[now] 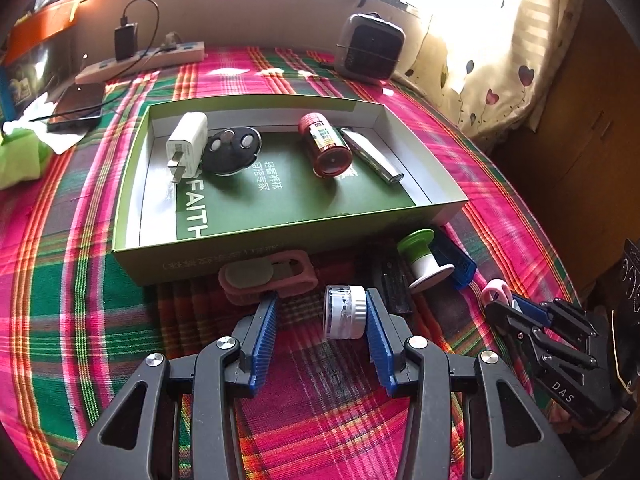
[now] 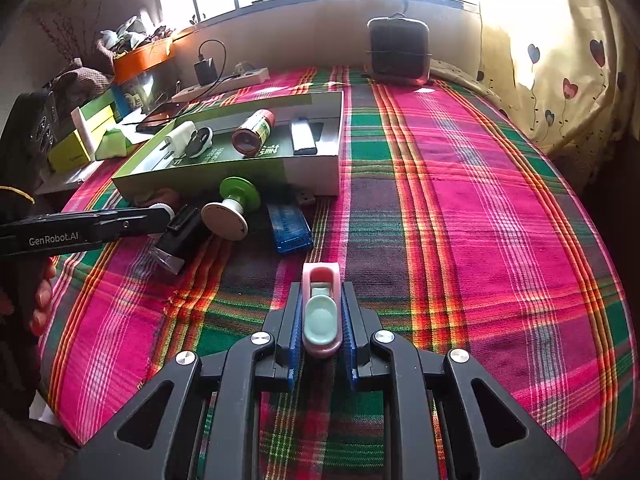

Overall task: Organize rigid objects
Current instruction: 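Close the left gripper on the white cylindrical cap and lift it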

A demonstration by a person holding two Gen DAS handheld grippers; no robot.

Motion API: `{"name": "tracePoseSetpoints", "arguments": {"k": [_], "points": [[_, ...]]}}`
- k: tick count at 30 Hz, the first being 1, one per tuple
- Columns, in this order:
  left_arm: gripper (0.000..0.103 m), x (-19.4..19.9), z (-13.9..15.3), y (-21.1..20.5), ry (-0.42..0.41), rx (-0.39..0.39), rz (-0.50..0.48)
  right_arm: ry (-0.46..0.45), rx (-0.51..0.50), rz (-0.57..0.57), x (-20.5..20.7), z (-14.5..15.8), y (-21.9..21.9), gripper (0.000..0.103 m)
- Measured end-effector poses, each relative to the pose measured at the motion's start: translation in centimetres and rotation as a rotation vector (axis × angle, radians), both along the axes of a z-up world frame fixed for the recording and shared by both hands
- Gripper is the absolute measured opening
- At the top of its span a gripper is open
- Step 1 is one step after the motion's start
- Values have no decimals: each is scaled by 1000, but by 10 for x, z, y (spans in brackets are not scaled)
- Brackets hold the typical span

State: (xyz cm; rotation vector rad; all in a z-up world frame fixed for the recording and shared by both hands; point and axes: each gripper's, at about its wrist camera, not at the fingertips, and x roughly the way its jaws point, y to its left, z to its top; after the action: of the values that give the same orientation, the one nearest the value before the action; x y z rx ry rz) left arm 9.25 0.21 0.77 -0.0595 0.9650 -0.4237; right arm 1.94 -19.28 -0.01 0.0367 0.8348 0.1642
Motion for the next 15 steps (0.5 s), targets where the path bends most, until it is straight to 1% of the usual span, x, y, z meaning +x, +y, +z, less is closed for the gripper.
{"name": "tracePoseSetpoints", "arguments": {"k": [4,8,11,15], "points": [[41,-1,0,-2,-7,10,14,-6,9,4,1,0,-1,19],[33,-3,-1,-3,-16,24,28,-11,13,9,2,-1,-1,19],[31,-4,-1,-3,-20,27,33,-15,14,13,3,-1,-1,19],[22,-4,-1,-3,-19,22,43,-23,17,21,3,-1,-1,19]]}}
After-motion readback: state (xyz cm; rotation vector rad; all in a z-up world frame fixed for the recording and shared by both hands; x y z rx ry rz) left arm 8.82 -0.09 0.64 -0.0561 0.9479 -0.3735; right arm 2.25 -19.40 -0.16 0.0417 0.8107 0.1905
